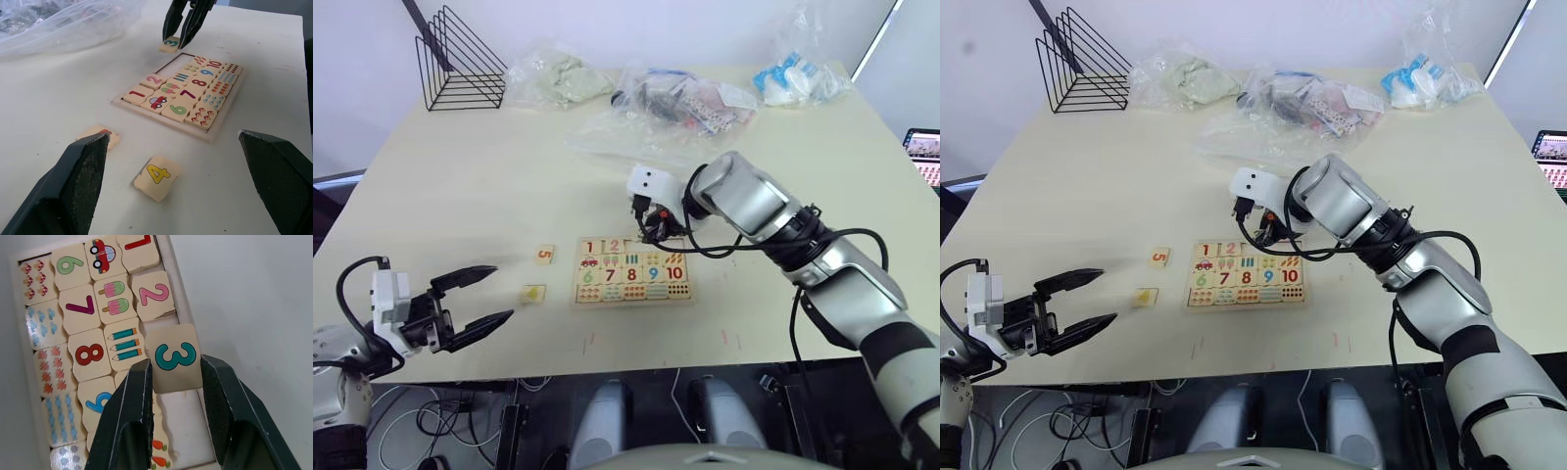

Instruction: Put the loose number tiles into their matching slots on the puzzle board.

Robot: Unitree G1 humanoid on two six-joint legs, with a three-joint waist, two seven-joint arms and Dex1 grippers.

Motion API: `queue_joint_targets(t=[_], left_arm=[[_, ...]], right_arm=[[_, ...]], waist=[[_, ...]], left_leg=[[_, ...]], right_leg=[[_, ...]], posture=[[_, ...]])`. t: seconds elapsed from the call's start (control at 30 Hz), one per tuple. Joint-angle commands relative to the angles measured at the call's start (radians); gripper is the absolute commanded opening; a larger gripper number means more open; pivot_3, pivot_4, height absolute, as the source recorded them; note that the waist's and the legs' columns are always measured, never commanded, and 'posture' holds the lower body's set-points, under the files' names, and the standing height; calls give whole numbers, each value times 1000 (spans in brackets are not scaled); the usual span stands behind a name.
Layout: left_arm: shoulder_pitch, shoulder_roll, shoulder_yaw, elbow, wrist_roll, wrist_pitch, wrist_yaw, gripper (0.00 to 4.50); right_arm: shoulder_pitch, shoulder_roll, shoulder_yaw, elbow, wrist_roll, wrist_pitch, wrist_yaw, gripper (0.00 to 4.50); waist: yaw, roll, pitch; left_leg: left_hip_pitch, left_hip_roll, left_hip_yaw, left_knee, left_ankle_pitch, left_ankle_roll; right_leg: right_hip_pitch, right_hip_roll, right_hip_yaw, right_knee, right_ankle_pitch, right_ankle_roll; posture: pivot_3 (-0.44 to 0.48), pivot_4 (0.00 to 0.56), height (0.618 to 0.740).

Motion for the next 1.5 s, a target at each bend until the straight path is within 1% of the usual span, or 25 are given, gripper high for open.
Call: queue_joint_targets(t=[0.03,0.27,0.6,1.5], left_arm=[[-1,16,20,-14,-1,2,2,4500],[2,15,19,-29,2,10,11,4500],[3,13,22,-49,3,18,21,4500],[16,12,24,-106,-6,47,54,4500]], right_arm=[[-35,23,3,11,-18,-23,-6,865],[-39,69,28,71,-55,-76,-8,865],[-33,104,34,101,-86,-111,9,865],[-7,111,49,131,-149,-165,49,865]], waist=[[-1,0,0],[-2,0,0],[-2,0,0],[-2,0,0]], left_leg=[[0,0,0,0,0,0],[0,0,0,-1,0,0],[0,0,0,-1,0,0],[0,0,0,-1,0,0]], right_leg=[[0,0,0,0,0,0],[-1,0,0,0,0,0],[-1,0,0,0,0,0],[-1,0,0,0,0,0]], posture=[[0,150,740],[0,150,740],[0,150,740],[0,150,740]])
